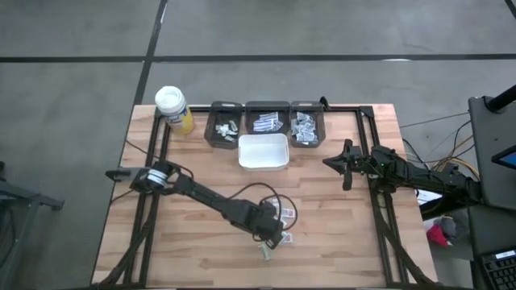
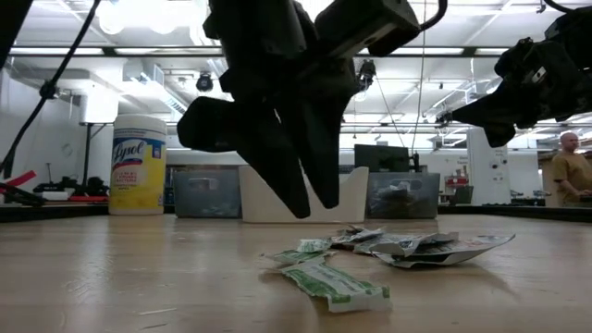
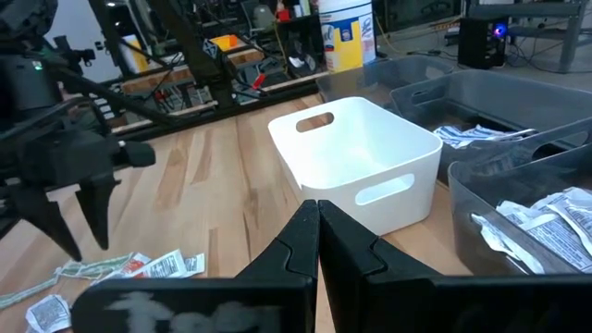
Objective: Pick & Place First Aid Supplies
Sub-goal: Put the green bandage pack into the left black bin
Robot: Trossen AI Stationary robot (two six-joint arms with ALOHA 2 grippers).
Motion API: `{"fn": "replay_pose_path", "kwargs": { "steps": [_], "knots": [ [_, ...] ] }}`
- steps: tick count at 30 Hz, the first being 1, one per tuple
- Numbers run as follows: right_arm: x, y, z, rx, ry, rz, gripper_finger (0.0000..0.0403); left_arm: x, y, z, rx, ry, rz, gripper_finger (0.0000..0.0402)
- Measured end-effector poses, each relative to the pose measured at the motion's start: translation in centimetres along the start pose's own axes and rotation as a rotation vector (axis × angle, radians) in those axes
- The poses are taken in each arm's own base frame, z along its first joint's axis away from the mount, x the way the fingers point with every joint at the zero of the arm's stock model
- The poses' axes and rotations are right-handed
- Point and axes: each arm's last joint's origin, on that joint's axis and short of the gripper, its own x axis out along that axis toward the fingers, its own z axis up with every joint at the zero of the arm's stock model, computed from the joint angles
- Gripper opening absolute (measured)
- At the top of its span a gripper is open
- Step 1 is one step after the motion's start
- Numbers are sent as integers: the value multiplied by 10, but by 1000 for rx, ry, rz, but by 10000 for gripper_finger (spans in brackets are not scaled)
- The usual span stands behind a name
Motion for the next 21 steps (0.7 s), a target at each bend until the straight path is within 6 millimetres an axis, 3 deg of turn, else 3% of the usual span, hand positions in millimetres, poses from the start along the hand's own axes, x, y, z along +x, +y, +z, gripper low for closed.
{"fn": "replay_pose_path", "kwargs": {
  "steps": [21],
  "knots": [
    [0,0,0,-4,1,-1,8,16,20,6,-83,6,54,108]
  ]
}}
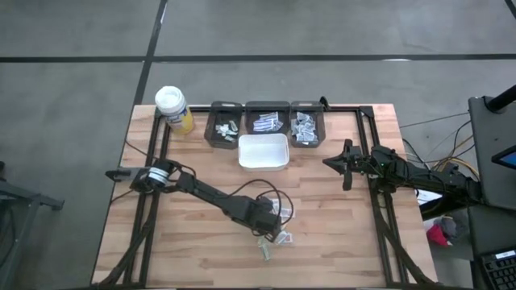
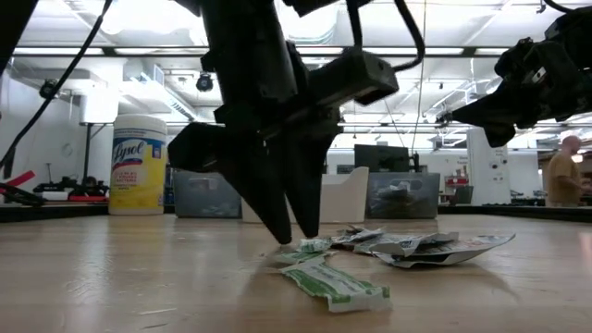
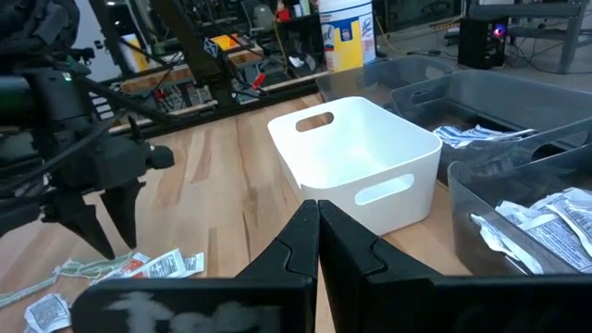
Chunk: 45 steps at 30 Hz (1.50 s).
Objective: Pick & Place First Aid Supplies
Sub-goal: Put the green bandage pack into the left black bin
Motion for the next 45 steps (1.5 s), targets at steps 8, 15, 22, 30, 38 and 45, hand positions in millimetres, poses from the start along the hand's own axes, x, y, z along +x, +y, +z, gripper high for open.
{"fn": "replay_pose_path", "kwargs": {
  "steps": [8,15,22,30,38,45],
  "knots": [
    [0,0,0,0,0,0,8,9,12,-5,-85,32,31,93],
    [0,0,0,0,0,0,8,8,13,-6,-76,58,47,61],
    [0,0,0,4,0,0,8,-4,24,-10,-69,111,140,45],
    [0,0,0,4,0,0,8,-31,20,-3,-85,26,79,43],
    [0,0,0,0,1,-1,8,-26,22,-4,-128,43,91,44],
    [0,0,0,0,0,0,8,-23,23,-5,-172,65,102,44]
  ]
}}
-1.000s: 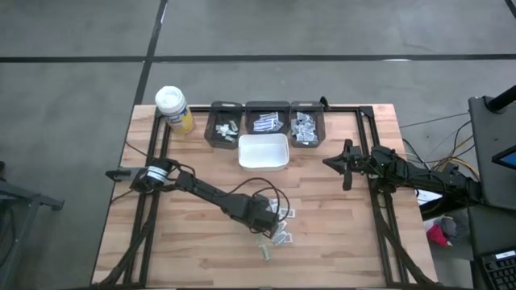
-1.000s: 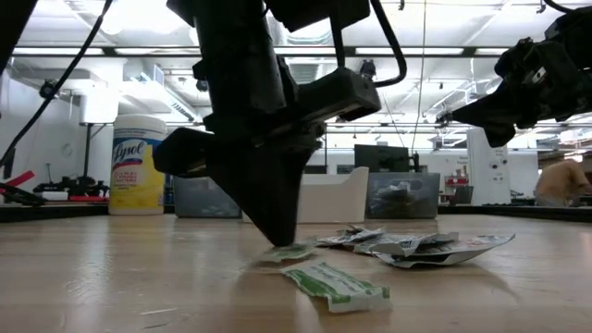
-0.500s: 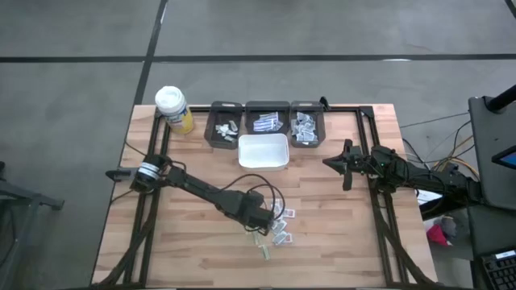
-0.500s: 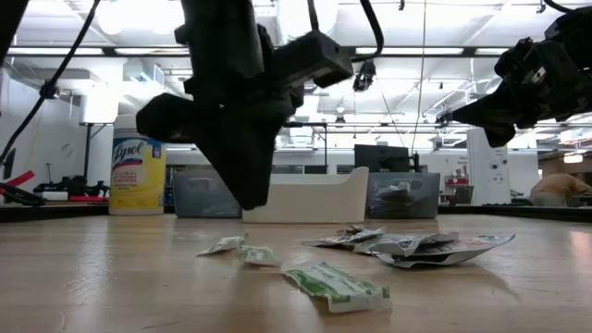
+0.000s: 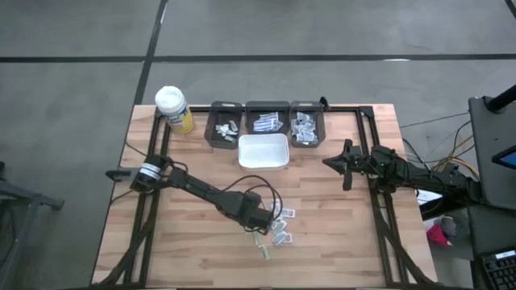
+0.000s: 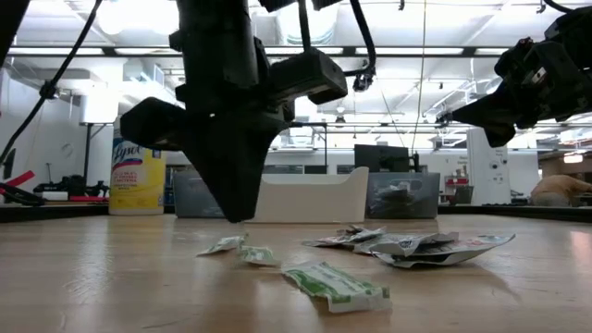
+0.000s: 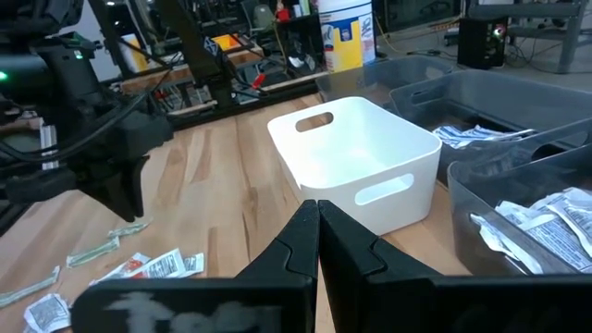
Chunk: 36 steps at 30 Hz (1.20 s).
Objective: Pick & Place First Aid Supplies
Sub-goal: Put the green bandage pack into the left black bin
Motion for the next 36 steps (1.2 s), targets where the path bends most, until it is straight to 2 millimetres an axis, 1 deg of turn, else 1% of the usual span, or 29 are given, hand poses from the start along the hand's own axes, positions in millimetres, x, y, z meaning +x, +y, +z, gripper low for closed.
{"fn": "replay_pose_path", "kwargs": {
  "steps": [6,11,20,23,28,31,36],
  "knots": [
    [0,0,0,-13,1,0,8,12,-2,-1,-28,-3,-47,44],
    [0,0,0,-15,0,0,8,25,6,-4,-49,56,-27,44],
    [0,0,0,-15,0,0,8,44,20,-8,-50,80,22,44],
    [0,0,0,-15,0,0,8,39,20,-7,-43,69,11,44],
    [0,0,0,-15,0,0,8,22,13,-4,-39,16,-18,44],
    [0,0,0,-16,0,0,8,14,10,-2,-33,-31,-1,44],
    [0,0,0,-16,0,0,8,-1,3,-1,-27,-50,11,44]
  ]
}}
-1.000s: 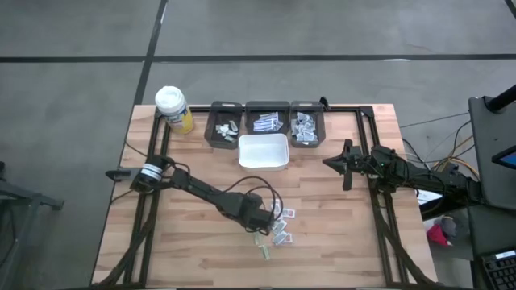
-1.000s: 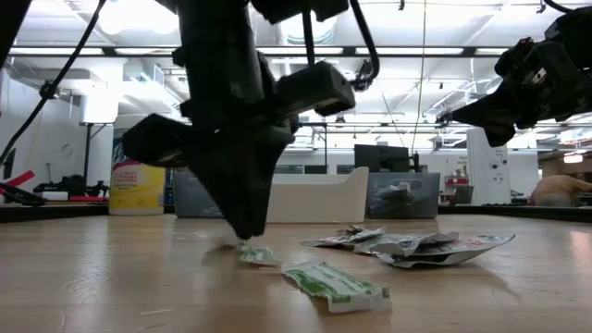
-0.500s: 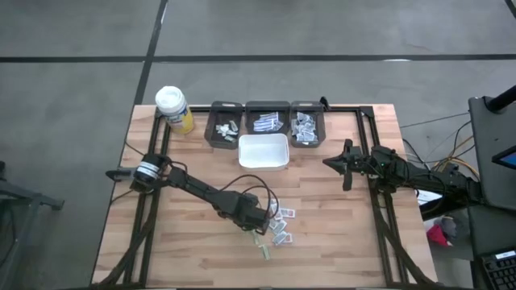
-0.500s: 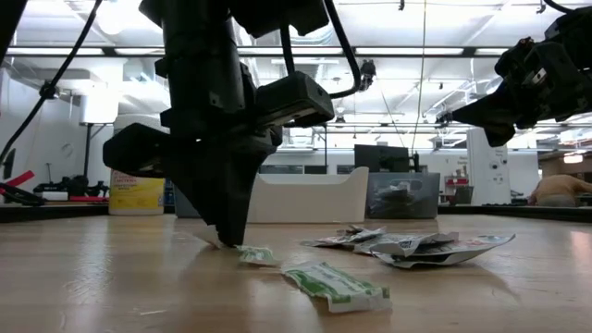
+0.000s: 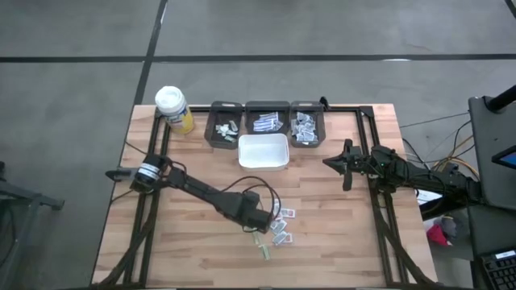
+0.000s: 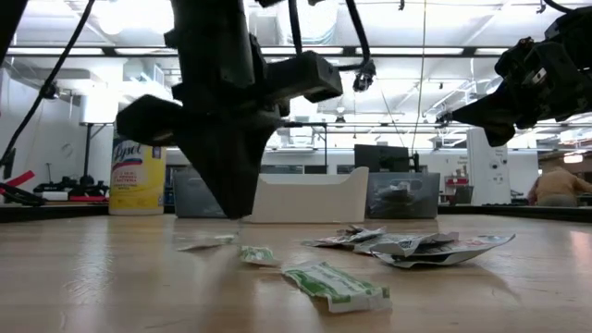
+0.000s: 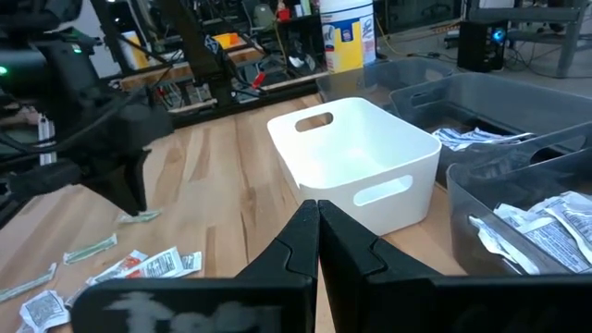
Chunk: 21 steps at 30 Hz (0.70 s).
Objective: Pick & Place First Aid Supplies
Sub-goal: Put the green bandage pack into the left black bin
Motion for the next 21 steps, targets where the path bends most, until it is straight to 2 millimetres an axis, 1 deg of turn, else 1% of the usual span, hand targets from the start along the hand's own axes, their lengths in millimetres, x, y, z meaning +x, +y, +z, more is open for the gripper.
{"fn": "replay_pose_path", "kwargs": {
  "steps": [5,9,12,16,21],
  "knots": [
    [0,0,0,0,0,0,8,-14,-4,1,8,-29,28,39],
    [0,0,0,0,0,0,8,-14,-2,1,10,-26,52,33],
    [0,0,0,0,0,0,8,-13,-1,0,-15,-8,56,38],
    [0,0,0,-4,0,0,8,-9,0,-1,-29,-1,44,64],
    [0,0,0,-4,0,-1,8,-9,-2,-1,-34,-2,33,113]
  ]
}}
